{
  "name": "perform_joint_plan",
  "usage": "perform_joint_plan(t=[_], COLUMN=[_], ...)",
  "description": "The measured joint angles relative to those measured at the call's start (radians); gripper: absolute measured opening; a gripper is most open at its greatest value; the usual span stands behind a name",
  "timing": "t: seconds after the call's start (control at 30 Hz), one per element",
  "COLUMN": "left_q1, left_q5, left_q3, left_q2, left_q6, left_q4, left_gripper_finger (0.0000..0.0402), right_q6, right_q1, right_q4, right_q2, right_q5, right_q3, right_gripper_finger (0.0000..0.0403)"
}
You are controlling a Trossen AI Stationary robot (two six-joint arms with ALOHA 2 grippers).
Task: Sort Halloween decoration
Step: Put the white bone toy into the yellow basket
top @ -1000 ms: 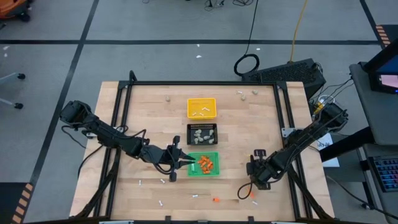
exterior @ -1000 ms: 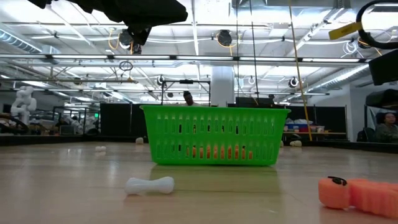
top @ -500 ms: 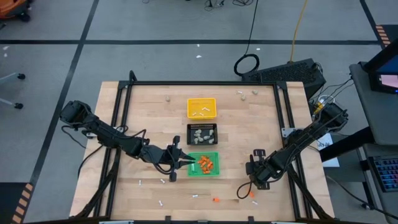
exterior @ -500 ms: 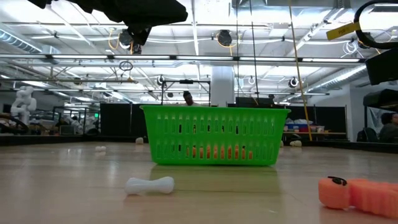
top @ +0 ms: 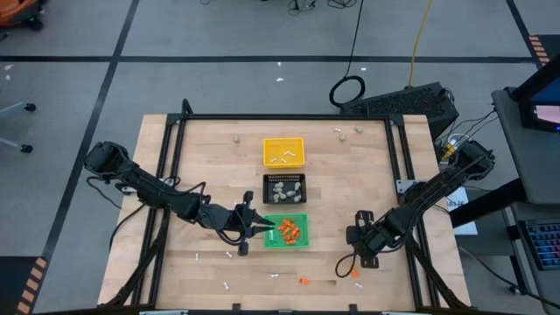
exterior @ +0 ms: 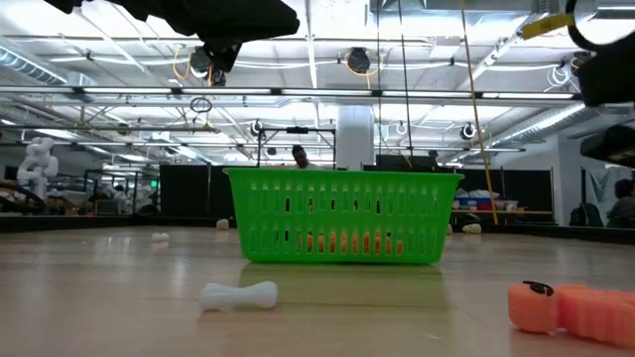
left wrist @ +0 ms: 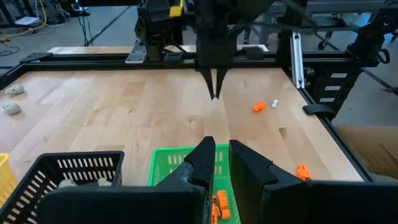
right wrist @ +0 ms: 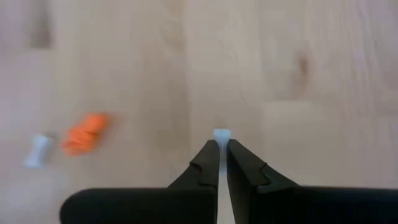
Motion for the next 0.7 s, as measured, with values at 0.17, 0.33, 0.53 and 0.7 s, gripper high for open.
perform_joint_plan(t=[0.17,0.33,0.53,0.7], left_q1=[0.000,0.000,0.000,0.000], left_q5=[0.000,0.000,0.000,0.000], left_q3=[0.000,0.000,0.000,0.000], left_q2=[0.000,0.000,0.000,0.000], left_q6=[0.000,0.000,-0.004,-0.004], left_q4=[-0.001,-0.003,-0.003,-0.003], left_gripper_finger=[0.0047,0.0047,0.0047,0.0047], right_q6=[-0.039,-0.151,-0.393,-0.581], right_q1=[0.008,0.035,0.041,0.026], right_q4=[0.088,0.303,0.649,0.918], right_q2=[-0.090,-0.124,-0.068,0.006], right_q5=[0.070,0.246,0.374,0.421], right_q3=[0.001,0.002,0.002,-0.004], right_gripper_finger=[0.0000,0.0000,0.0000,0.0000])
